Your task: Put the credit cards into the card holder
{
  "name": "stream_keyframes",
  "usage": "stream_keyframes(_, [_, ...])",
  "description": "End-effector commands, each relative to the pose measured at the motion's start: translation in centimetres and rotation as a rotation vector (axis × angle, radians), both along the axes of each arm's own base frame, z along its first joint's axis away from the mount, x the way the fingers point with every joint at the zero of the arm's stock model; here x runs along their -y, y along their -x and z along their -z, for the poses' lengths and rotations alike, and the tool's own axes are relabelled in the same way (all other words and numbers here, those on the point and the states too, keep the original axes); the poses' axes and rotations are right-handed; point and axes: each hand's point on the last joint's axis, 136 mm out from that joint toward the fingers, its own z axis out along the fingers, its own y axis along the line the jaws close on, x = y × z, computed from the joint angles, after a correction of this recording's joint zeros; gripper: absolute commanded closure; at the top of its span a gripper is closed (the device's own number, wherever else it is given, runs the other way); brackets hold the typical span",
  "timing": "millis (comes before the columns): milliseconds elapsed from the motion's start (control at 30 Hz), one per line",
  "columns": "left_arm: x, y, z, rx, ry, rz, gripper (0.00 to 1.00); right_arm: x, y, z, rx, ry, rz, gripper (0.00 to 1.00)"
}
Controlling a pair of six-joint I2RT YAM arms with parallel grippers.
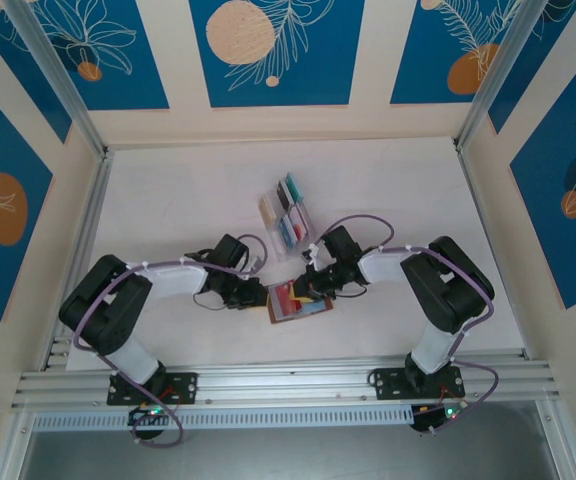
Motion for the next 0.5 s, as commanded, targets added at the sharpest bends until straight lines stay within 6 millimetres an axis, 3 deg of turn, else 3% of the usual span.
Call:
stream_keyframes(0, [1.4, 0.1, 0.4, 0.003, 0.028, 0.014, 0.82, -0.1, 0.6, 0.7, -0.024, 0.057, 0.007, 0.89])
stream_keyframes(233, [2.3, 0.2, 0.5, 0.004, 0.036, 0.020, 0.82, -1.6, 0.6, 0.7, -0.015, 0.061, 0.002, 0.87])
stream_keyframes(400, [2.1, 0.3, 0.6, 0.007, 0.027, 0.013, 0.82, -1.5, 1.2, 1.1, -0.021, 0.090, 0.000, 0.84])
stream_keyframes(467, [1.9, 0.4, 0.8, 0.005, 0.021, 0.010, 0.83, -0.9, 1.4, 1.1, -0.012, 0.120, 0.004, 0.76])
